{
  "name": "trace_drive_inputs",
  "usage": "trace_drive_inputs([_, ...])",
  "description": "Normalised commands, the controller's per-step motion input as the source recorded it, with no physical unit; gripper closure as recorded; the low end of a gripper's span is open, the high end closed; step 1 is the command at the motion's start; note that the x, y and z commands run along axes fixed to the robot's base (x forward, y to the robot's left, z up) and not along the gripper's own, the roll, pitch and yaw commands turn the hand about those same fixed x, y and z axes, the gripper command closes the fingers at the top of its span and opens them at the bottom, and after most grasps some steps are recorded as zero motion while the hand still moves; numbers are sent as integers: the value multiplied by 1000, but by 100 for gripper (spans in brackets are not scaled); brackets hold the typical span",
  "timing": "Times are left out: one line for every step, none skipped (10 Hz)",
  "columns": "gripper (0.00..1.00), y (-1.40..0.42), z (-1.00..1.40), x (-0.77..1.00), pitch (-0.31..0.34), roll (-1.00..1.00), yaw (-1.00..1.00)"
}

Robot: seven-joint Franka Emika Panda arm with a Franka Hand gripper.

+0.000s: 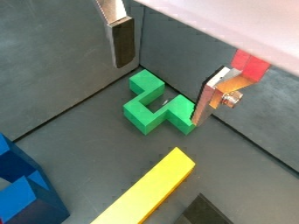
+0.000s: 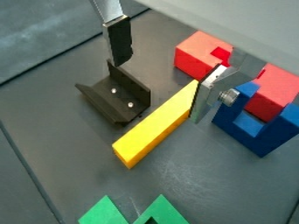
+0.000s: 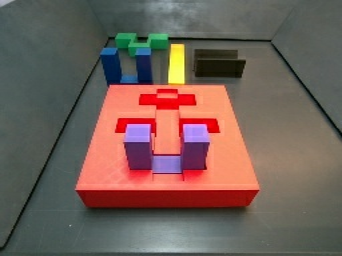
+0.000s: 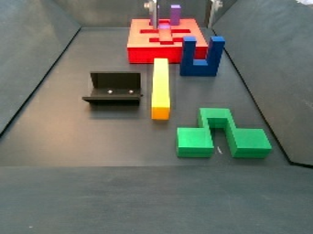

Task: Pick up the blue object. Move up. Move to above the board. Insert the blue object.
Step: Pick up the blue object.

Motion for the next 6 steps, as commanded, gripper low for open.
trace_drive_inputs([0,-480,-106,-414,-116,0,0])
trace_drive_inputs([0,-711,-120,-680,-194,-21,0])
trace_drive_inputs([0,-811,-194,-551,-171,-13,29])
trace_drive_inputs([0,-871,-194,-554,-187,-4,29])
trace_drive_inputs([0,-871,-254,-397,-239,-6,63])
trace_drive_inputs([0,-800,-383,0,-141,0,74])
